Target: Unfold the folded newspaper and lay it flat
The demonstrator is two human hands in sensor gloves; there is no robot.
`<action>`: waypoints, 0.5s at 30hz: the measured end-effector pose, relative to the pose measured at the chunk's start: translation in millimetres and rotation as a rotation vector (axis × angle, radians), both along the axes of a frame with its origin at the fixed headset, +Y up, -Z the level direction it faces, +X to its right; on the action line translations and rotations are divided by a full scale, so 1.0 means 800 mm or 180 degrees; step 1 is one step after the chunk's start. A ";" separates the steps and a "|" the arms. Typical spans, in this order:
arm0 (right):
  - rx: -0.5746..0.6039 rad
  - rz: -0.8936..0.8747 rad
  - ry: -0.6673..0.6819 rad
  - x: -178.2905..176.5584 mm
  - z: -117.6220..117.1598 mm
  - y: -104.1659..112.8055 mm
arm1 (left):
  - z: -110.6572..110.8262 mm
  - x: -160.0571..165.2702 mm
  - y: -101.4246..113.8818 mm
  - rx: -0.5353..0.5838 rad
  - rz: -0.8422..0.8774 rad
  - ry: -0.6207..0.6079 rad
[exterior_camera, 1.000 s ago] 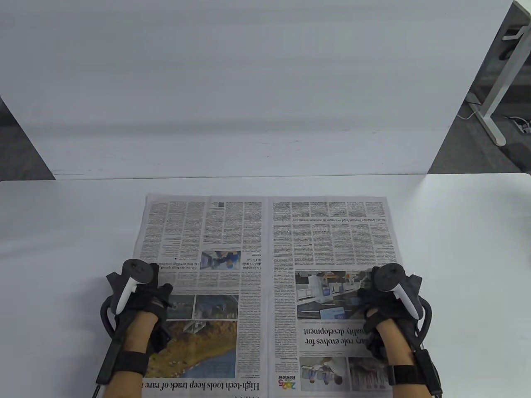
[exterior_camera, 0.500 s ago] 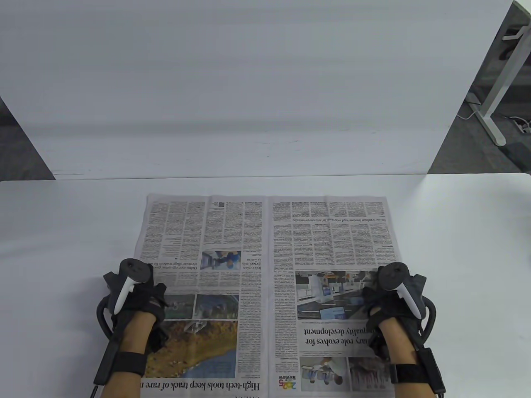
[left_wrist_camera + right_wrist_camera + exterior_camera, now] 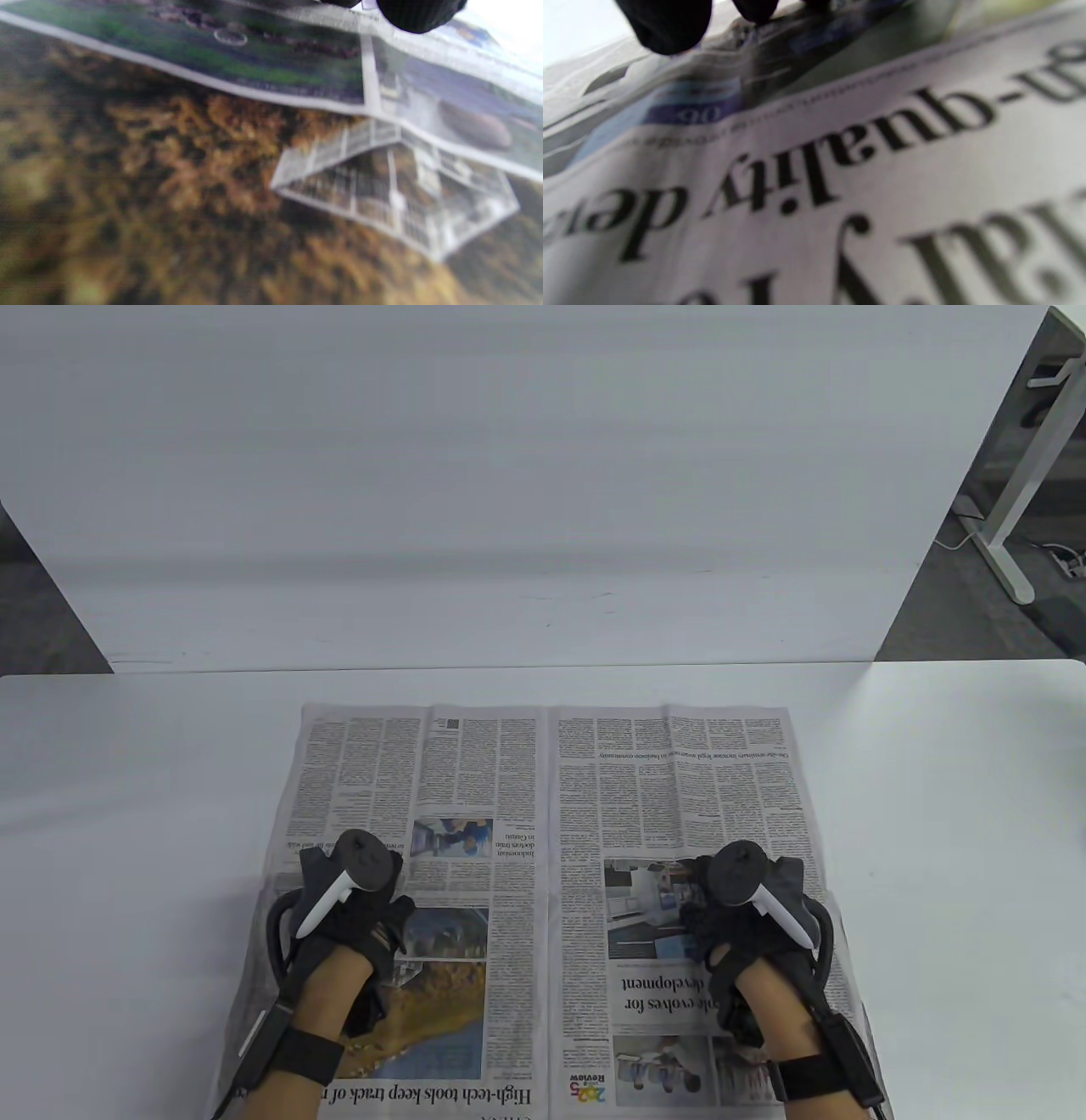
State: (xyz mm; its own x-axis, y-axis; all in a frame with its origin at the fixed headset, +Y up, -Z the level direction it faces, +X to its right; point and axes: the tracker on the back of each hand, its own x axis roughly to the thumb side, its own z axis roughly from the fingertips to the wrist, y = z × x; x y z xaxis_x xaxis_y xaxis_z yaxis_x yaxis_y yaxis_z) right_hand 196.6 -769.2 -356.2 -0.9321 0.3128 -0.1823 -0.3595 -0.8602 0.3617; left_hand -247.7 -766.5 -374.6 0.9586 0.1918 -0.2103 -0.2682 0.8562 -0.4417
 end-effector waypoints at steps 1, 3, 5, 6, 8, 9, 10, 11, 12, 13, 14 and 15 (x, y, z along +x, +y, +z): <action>-0.0048 -0.0046 -0.0006 0.001 0.000 0.000 | 0.000 -0.001 0.000 -0.0077 0.0016 -0.0005; -0.0082 -0.0055 -0.0013 0.002 0.001 0.004 | 0.002 -0.003 0.005 -0.0032 0.0030 0.0018; -0.0187 -0.0061 -0.0016 0.003 0.003 0.008 | 0.005 -0.006 0.011 -0.0123 0.0026 0.0047; -0.0258 -0.0060 -0.0013 0.002 0.005 0.010 | 0.007 -0.007 0.013 -0.0209 0.0007 0.0063; -0.0358 -0.0043 -0.0009 0.002 0.008 0.014 | 0.010 -0.007 0.016 -0.0313 -0.0014 0.0066; -0.0430 -0.0018 -0.0005 0.001 0.011 0.017 | 0.013 -0.007 0.019 -0.0384 -0.0040 0.0079; -0.0471 -0.0001 -0.0002 0.000 0.012 0.019 | 0.014 -0.006 0.022 -0.0415 -0.0059 0.0090; -0.0518 0.0012 0.0004 0.000 0.014 0.022 | 0.016 -0.006 0.026 -0.0443 -0.0083 0.0100; -0.0555 0.0018 0.0005 -0.001 0.016 0.024 | 0.018 -0.005 0.028 -0.0453 -0.0105 0.0110; -0.0613 0.0024 0.0004 -0.001 0.019 0.028 | 0.020 -0.003 0.032 -0.0458 -0.0148 0.0119; -0.0632 0.0027 0.0002 -0.001 0.021 0.030 | 0.021 -0.003 0.034 -0.0468 -0.0164 0.0117; -0.0689 0.0044 0.0001 -0.002 0.024 0.034 | 0.024 -0.001 0.038 -0.0531 -0.0195 0.0122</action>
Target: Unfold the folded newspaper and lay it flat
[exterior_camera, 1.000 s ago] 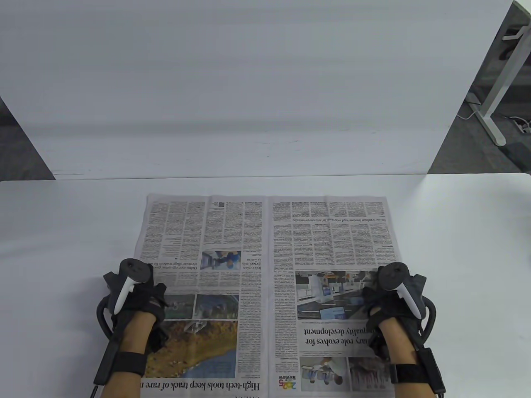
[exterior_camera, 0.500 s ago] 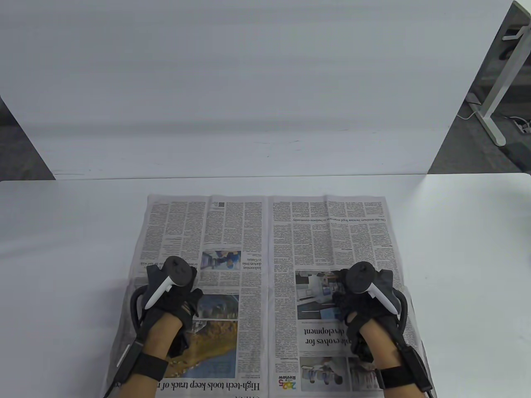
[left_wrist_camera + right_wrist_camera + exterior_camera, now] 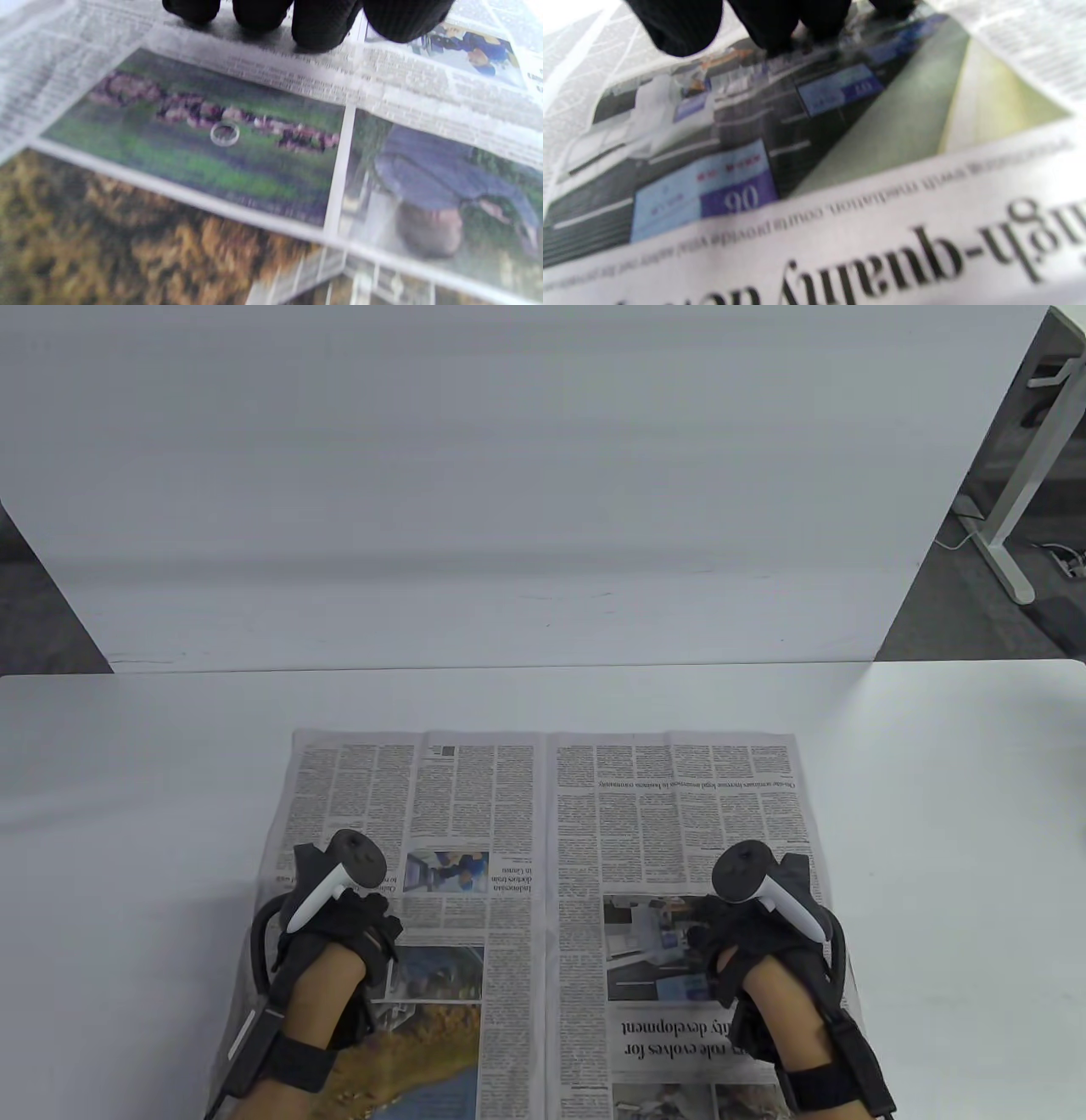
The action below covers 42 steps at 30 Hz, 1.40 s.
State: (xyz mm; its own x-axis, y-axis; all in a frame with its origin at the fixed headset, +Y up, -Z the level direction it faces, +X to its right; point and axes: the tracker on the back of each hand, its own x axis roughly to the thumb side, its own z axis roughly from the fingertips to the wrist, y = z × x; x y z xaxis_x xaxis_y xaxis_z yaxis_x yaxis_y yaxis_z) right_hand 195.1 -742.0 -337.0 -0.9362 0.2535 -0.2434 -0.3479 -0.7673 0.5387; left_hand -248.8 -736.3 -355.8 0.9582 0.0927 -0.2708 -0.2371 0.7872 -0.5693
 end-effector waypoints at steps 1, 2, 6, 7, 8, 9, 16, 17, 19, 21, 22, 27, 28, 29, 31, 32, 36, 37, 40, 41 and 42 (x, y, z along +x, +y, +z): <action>-0.0063 0.0016 0.0012 -0.001 0.002 0.002 | 0.001 0.001 0.001 -0.0057 -0.0020 -0.0001; -0.0142 0.0035 0.0026 -0.001 0.004 0.003 | 0.003 0.002 0.002 -0.0116 -0.0046 -0.0012; -0.0103 0.0056 0.0017 -0.004 0.005 0.004 | 0.003 0.005 0.003 -0.0096 -0.0094 -0.0017; -0.0073 0.0059 0.0029 -0.005 0.006 0.007 | 0.003 0.007 0.005 -0.0112 -0.0119 -0.0018; -0.0023 0.0062 0.0036 -0.006 0.006 0.011 | 0.004 0.007 0.007 -0.0132 -0.0134 -0.0014; 0.0041 0.0033 0.0048 -0.007 0.006 0.017 | 0.004 0.008 0.012 -0.0141 -0.0133 -0.0014; 0.0838 -0.0154 0.0015 -0.048 -0.016 0.063 | -0.020 0.048 0.055 0.0589 -0.0054 -0.0175; 0.0841 -0.0150 0.0032 -0.060 -0.021 0.063 | -0.026 0.060 0.055 0.0703 -0.0072 -0.0290; 0.0851 -0.0131 0.0105 -0.083 -0.029 0.057 | -0.037 0.082 0.051 0.0944 -0.0105 -0.0456; 0.0940 -0.0106 0.0222 -0.105 -0.036 0.047 | -0.044 0.100 0.043 0.1179 -0.0049 -0.0580; 0.0997 -0.0110 0.0311 -0.118 -0.039 0.040 | -0.048 0.110 0.035 0.1201 0.0038 -0.0635; 0.1037 0.0002 0.0575 -0.160 -0.046 0.003 | -0.059 0.141 -0.003 0.0935 0.0119 -0.0866; 0.0981 0.0014 0.0600 -0.166 -0.048 -0.006 | -0.061 0.145 -0.010 0.0908 0.0135 -0.0875; 0.0941 0.0012 0.0599 -0.168 -0.050 -0.010 | -0.062 0.148 -0.014 0.0885 0.0135 -0.0893; 0.0877 0.0048 0.0602 -0.174 -0.055 -0.020 | -0.067 0.152 -0.021 0.0827 0.0101 -0.0904; 0.0836 0.0051 0.0612 -0.177 -0.058 -0.025 | -0.069 0.153 -0.023 0.0798 0.0099 -0.0909; 0.0684 -0.0046 0.0569 -0.178 -0.064 -0.037 | -0.076 0.155 -0.032 0.0669 0.0140 -0.0881; 0.0657 -0.0068 0.0561 -0.178 -0.065 -0.039 | -0.077 0.156 -0.034 0.0597 0.0122 -0.0895; 0.0651 -0.0030 0.0587 -0.174 -0.067 -0.044 | -0.078 0.153 -0.046 0.0356 0.0084 -0.0903; 0.0654 -0.0017 0.0575 -0.172 -0.067 -0.044 | -0.077 0.151 -0.047 0.0361 0.0099 -0.0895; 0.0643 -0.0018 0.0557 -0.169 -0.068 -0.045 | -0.077 0.149 -0.049 0.0404 0.0172 -0.0859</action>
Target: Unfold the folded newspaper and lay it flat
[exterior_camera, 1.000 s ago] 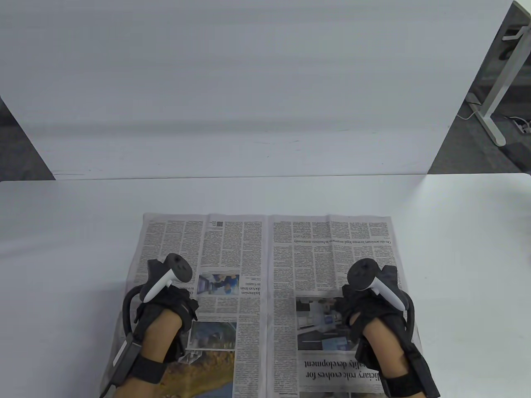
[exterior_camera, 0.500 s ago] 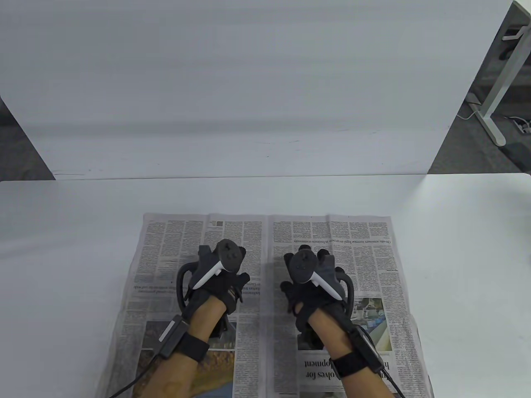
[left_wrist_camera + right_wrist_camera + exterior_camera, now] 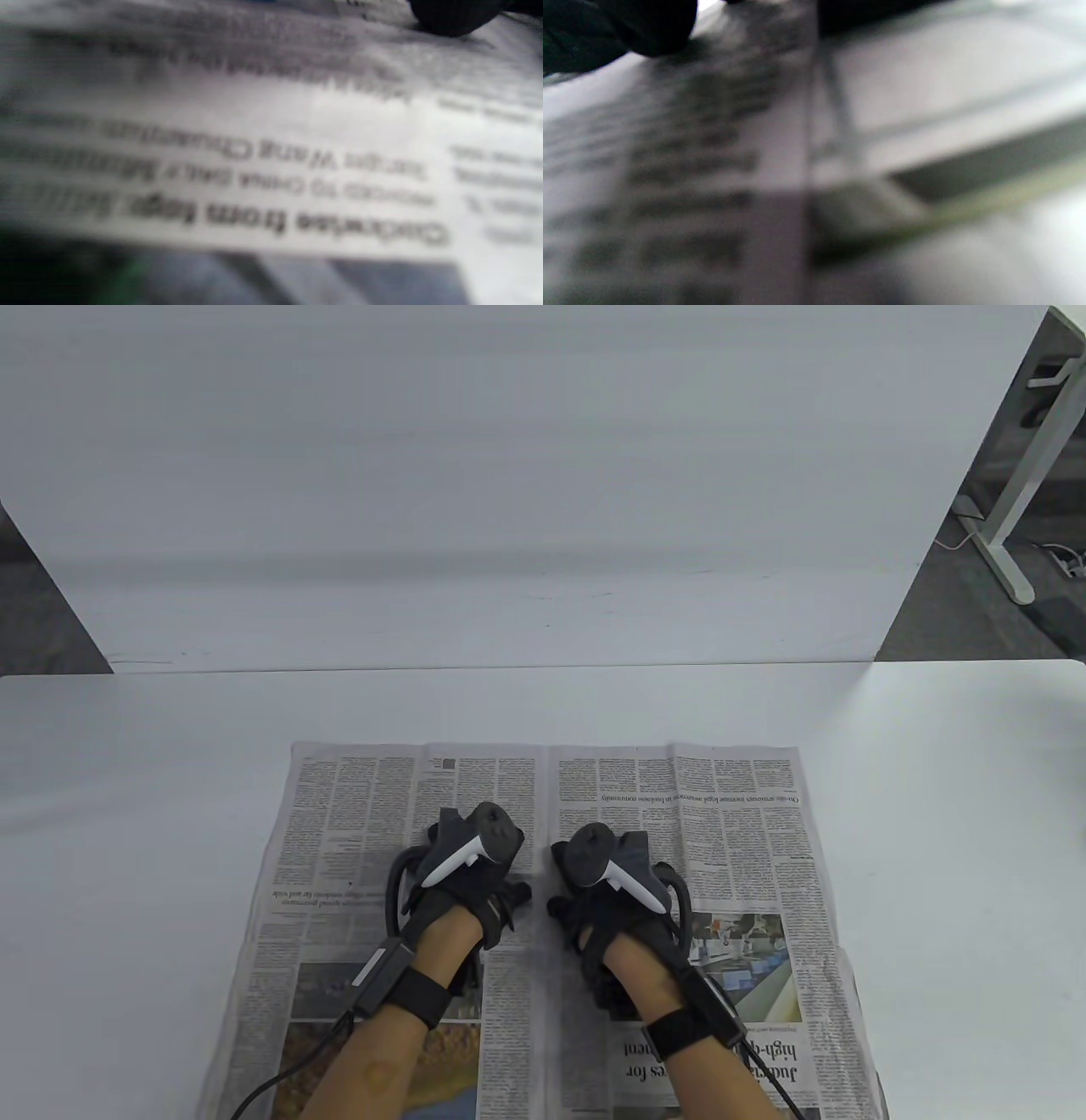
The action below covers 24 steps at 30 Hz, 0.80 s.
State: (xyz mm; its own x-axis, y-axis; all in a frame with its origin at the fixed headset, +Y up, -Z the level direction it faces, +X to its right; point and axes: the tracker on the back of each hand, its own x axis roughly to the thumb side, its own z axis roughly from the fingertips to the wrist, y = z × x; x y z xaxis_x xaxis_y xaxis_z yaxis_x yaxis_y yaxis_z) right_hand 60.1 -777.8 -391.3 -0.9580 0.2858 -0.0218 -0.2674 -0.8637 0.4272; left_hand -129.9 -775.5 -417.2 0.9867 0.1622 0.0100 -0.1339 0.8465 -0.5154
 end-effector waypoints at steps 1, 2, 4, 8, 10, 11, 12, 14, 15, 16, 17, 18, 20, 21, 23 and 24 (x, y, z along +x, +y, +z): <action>0.0000 0.0005 -0.0012 0.002 0.000 0.000 | 0.001 -0.002 -0.001 0.0011 0.0028 0.0023; 0.0010 0.0022 -0.0022 0.006 -0.001 -0.001 | 0.001 -0.005 -0.002 0.0005 0.0044 0.0034; 0.0024 0.0044 -0.0060 0.013 -0.002 -0.001 | 0.001 -0.011 -0.002 0.0003 0.0046 0.0065; 0.0024 0.0037 -0.0135 0.027 -0.006 0.000 | -0.005 -0.033 -0.003 0.0001 0.0100 0.0263; 0.0032 0.0044 -0.0189 0.037 -0.009 -0.001 | -0.008 -0.046 -0.003 0.0011 0.0140 0.0375; 0.0033 0.0046 -0.0203 0.040 -0.010 -0.001 | -0.009 -0.050 -0.003 0.0014 0.0146 0.0407; 0.0033 0.0045 -0.0218 0.043 -0.012 -0.001 | -0.011 -0.055 -0.003 0.0016 0.0151 0.0439; 0.0029 0.0040 -0.0268 0.052 -0.015 -0.001 | -0.014 -0.066 -0.003 0.0021 0.0161 0.0524; 0.0032 0.0042 -0.0287 0.056 -0.016 -0.001 | -0.015 -0.070 -0.003 0.0019 0.0170 0.0555; 0.0029 0.0034 -0.0316 0.061 -0.018 -0.001 | -0.017 -0.077 -0.003 0.0015 0.0188 0.0603; 0.0029 0.0033 -0.0335 0.065 -0.019 -0.001 | -0.018 -0.082 -0.003 0.0013 0.0194 0.0632; 0.0028 0.0030 -0.0361 0.069 -0.021 -0.001 | -0.019 -0.089 -0.003 0.0013 0.0204 0.0673; 0.0027 0.0025 -0.0415 0.079 -0.024 -0.002 | -0.021 -0.100 -0.003 0.0001 0.0230 0.0765; 0.0026 0.0022 -0.0431 0.082 -0.025 -0.002 | -0.021 -0.105 -0.003 0.0002 0.0242 0.0807; 0.0029 0.0023 -0.0483 0.092 -0.028 -0.002 | -0.023 -0.118 -0.003 0.0001 0.0261 0.0880; 0.0026 0.0017 -0.0498 0.095 -0.029 -0.002 | -0.023 -0.122 -0.003 0.0006 0.0265 0.0906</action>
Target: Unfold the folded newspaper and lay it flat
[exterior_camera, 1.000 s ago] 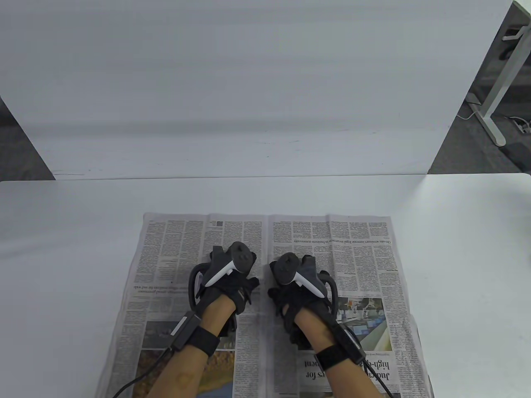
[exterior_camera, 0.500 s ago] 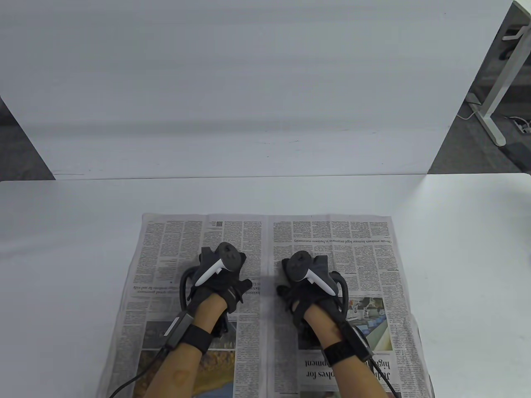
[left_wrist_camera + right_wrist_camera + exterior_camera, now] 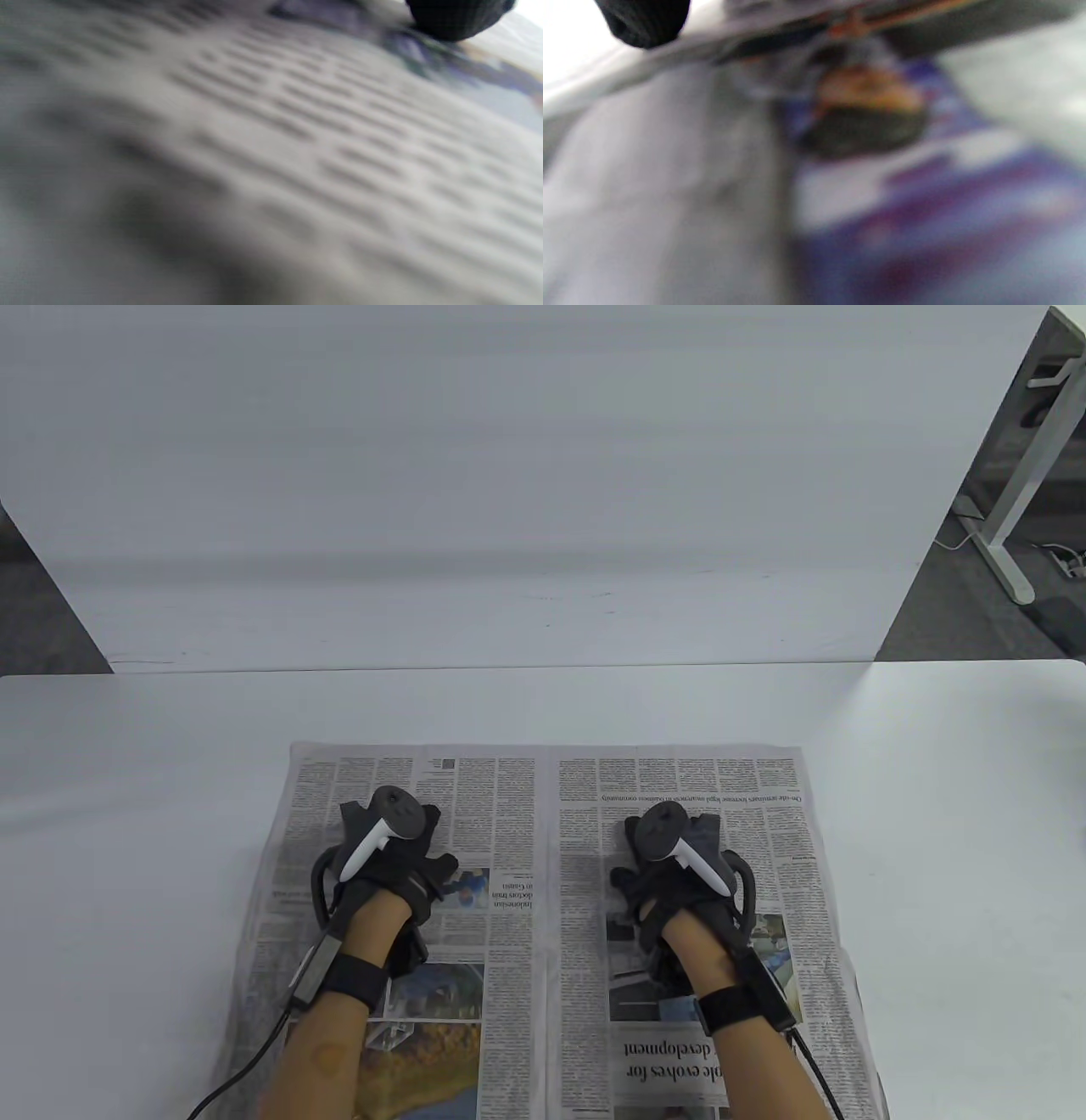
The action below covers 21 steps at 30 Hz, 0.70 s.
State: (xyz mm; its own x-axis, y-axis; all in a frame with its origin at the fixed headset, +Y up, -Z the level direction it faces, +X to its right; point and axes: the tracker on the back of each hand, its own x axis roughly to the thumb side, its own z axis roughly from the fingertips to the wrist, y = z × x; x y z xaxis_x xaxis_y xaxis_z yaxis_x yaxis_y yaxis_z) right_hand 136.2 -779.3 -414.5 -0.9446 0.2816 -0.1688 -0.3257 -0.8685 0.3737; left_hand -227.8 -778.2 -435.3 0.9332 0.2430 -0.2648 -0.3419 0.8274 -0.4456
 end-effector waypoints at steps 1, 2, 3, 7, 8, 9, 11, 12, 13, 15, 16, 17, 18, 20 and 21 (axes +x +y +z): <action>-0.0005 -0.0004 -0.0031 0.005 -0.001 0.000 | 0.000 -0.005 0.000 0.0004 0.0003 0.0033; -0.0003 -0.0007 -0.0058 0.011 -0.003 0.000 | 0.000 -0.013 0.000 0.0001 0.0012 0.0095; -0.0003 -0.0010 -0.0078 0.016 -0.004 0.000 | 0.000 -0.018 0.000 -0.0002 0.0024 0.0135; 0.0015 -0.0001 -0.0152 0.036 -0.005 -0.001 | -0.002 -0.043 0.000 -0.0011 0.0077 0.0343; 0.0007 -0.0004 -0.0175 0.043 -0.005 -0.001 | -0.002 -0.050 0.000 -0.0012 0.0094 0.0408; 0.0005 -0.0008 -0.0185 0.048 -0.005 -0.002 | -0.002 -0.056 0.000 -0.0015 0.0101 0.0453; 0.0002 -0.0011 -0.0209 0.057 -0.005 -0.002 | -0.001 -0.066 0.000 -0.0028 0.0103 0.0527; 0.0001 -0.0012 -0.0224 0.063 -0.005 -0.002 | -0.001 -0.072 0.000 -0.0031 0.0102 0.0577; -0.0003 -0.0013 -0.0255 0.071 -0.004 -0.002 | 0.000 -0.079 0.000 -0.0032 0.0107 0.0623; 0.0000 -0.0015 -0.0292 0.080 -0.004 -0.002 | 0.002 -0.087 0.000 -0.0033 0.0113 0.0686; -0.0004 -0.0012 -0.0327 0.089 -0.003 -0.002 | 0.003 -0.093 0.000 -0.0026 0.0117 0.0721; -0.0009 -0.0015 -0.0357 0.095 -0.002 -0.003 | 0.005 -0.099 0.000 -0.0031 0.0123 0.0752; -0.0011 -0.0013 -0.0367 0.098 -0.001 -0.003 | 0.006 -0.103 0.000 -0.0035 0.0129 0.0772; -0.0008 -0.0007 -0.0416 0.108 0.001 -0.003 | 0.008 -0.113 0.000 -0.0044 0.0139 0.0827; -0.0005 -0.0010 -0.0444 0.114 0.002 -0.003 | 0.009 -0.119 0.000 -0.0046 0.0131 0.0861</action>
State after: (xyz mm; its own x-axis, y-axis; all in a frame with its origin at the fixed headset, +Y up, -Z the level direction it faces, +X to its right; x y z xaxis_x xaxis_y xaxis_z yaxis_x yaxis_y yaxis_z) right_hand 227.1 -781.6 -413.2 -0.9110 0.2841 -0.2990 -0.3773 -0.8669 0.3259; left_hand -322.8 -778.2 -428.1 0.8174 0.2738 -0.5069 -0.4835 0.8045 -0.3451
